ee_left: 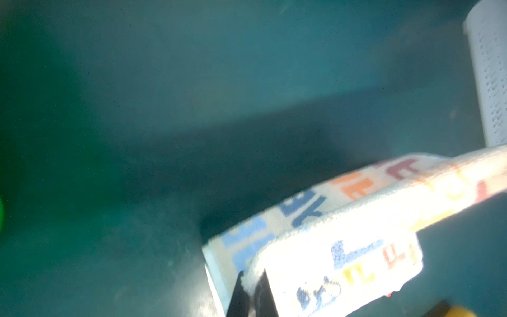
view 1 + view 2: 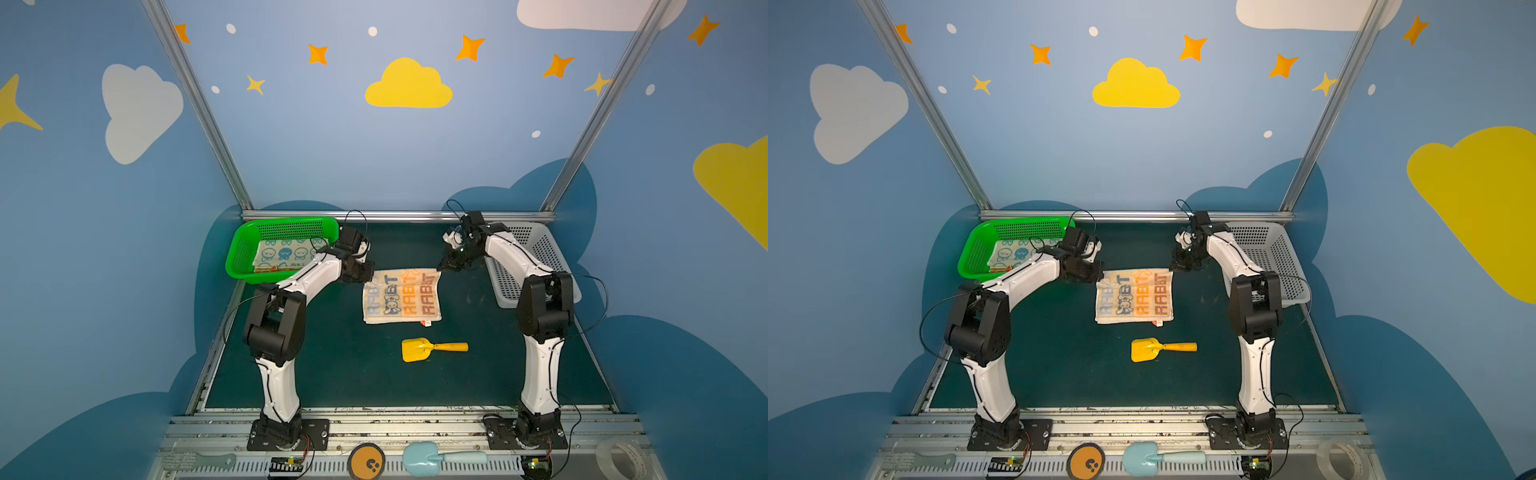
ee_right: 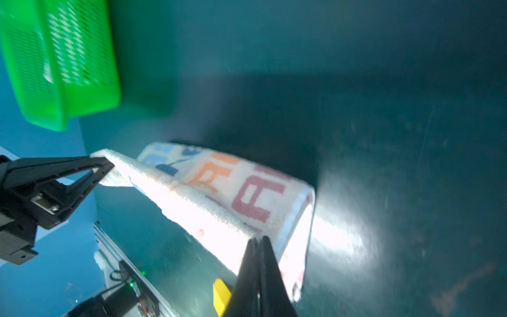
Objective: Fold and stack the towels
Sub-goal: 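Roll the far edge toward the robot with both grippers, folding the towel again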
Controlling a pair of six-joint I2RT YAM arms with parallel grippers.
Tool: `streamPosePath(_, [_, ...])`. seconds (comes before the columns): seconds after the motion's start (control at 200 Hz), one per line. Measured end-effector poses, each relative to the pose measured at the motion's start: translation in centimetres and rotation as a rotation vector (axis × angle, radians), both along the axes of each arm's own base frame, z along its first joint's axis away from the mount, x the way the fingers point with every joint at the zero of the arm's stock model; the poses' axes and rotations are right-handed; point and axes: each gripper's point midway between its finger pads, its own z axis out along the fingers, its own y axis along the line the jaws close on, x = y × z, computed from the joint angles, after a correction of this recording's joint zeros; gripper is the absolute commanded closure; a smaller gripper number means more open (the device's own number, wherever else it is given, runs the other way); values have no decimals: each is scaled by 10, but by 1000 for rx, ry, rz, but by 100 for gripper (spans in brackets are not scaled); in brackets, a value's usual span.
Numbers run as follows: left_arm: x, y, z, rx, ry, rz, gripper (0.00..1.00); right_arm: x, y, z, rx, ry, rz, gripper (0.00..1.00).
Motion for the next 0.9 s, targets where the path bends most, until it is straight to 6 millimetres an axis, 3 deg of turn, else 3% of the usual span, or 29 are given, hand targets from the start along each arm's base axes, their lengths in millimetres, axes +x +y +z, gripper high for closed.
streamPosePath(0.14, [-21,3,-14,16,10,3,97,-33,1,-21,-39,87,8,100])
streamPosePath(0.36, [-29,0,-17,7,-23,4,97,-65,-3,-48,-81,168,7,100])
streamPosePath(0.681, [-57,0,-35,-3,-5,9,95,-66,-6,-57,-95,168,-4,100])
streamPosePath(0.851, [-64,1,-28,-25,-34,20,86,-63,-5,-54,-91,157,-4,100])
streamPosePath(0.901, [-65,2,-25,-32,-42,24,77,-63,-6,-55,-95,157,-6,90])
